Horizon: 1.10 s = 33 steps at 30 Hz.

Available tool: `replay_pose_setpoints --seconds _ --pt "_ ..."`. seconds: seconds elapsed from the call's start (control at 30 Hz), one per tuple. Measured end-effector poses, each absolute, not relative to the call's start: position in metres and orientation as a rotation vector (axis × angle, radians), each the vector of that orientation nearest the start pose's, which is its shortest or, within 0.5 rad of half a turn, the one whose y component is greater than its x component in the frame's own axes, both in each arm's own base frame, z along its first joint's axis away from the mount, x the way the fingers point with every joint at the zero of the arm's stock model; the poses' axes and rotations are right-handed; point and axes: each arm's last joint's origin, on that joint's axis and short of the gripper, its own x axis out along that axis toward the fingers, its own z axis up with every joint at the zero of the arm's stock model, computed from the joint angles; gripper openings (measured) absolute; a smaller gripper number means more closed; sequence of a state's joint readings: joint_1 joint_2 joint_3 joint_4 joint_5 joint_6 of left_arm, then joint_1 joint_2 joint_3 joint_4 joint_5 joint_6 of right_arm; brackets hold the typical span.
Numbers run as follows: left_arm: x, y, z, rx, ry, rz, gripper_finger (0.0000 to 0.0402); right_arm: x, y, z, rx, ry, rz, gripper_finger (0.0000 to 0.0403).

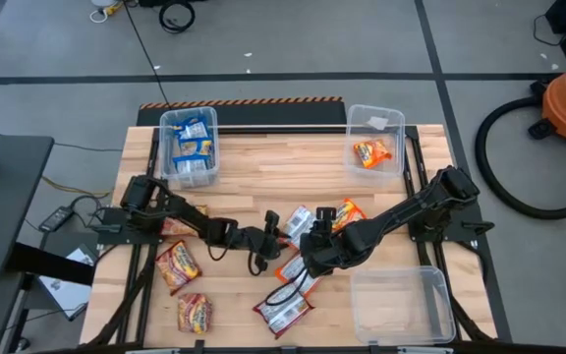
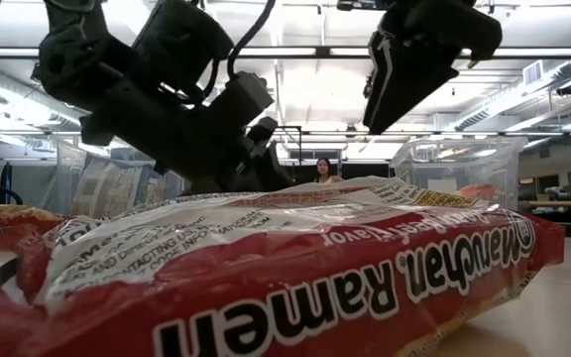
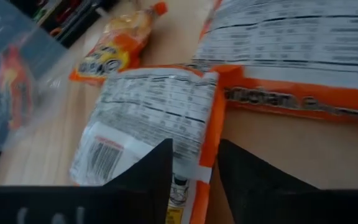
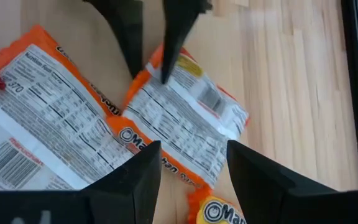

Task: Sort Maruchan noodles
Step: Put the orange noodle pack into the top right transparent bin

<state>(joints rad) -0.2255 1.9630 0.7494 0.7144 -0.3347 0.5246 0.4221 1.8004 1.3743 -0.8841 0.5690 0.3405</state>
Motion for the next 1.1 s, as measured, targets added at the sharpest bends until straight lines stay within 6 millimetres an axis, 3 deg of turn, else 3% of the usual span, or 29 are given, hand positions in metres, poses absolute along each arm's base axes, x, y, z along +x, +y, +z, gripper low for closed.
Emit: replay_pose_setpoints --seconds 0.27,0.43,0.6,0.8,0.97,1.1 --pt "0.346 -0.057 0.089 0.55 0.471 0.021 0.0012 0.323 0.135 0.225 -0.372 1.104 -0.298 0.0187" --pt "0.348 -0.055 0.104 0.529 0.418 0.051 0.0005 0.314 0.135 0.241 -0.401 1.049 -0.343 0.0188" --pt "0.346 -0.043 0.14 0.47 0.347 0.105 0.0003 0.302 0.137 0.265 -0.363 0.933 -0.39 0.0188" --pt "0.338 -0.013 0.188 0.362 0.247 0.202 0.0002 0.294 0.137 0.28 -0.311 0.874 -0.393 0.0213" --pt "0.335 0.01 0.202 0.23 0.191 0.205 0.0001 0.299 0.13 0.287 -0.315 0.833 -0.394 0.0257" --pt "0.335 0.012 0.201 0.206 0.189 0.177 0.0001 0.306 0.112 0.288 -0.321 0.838 -0.452 0.0269"
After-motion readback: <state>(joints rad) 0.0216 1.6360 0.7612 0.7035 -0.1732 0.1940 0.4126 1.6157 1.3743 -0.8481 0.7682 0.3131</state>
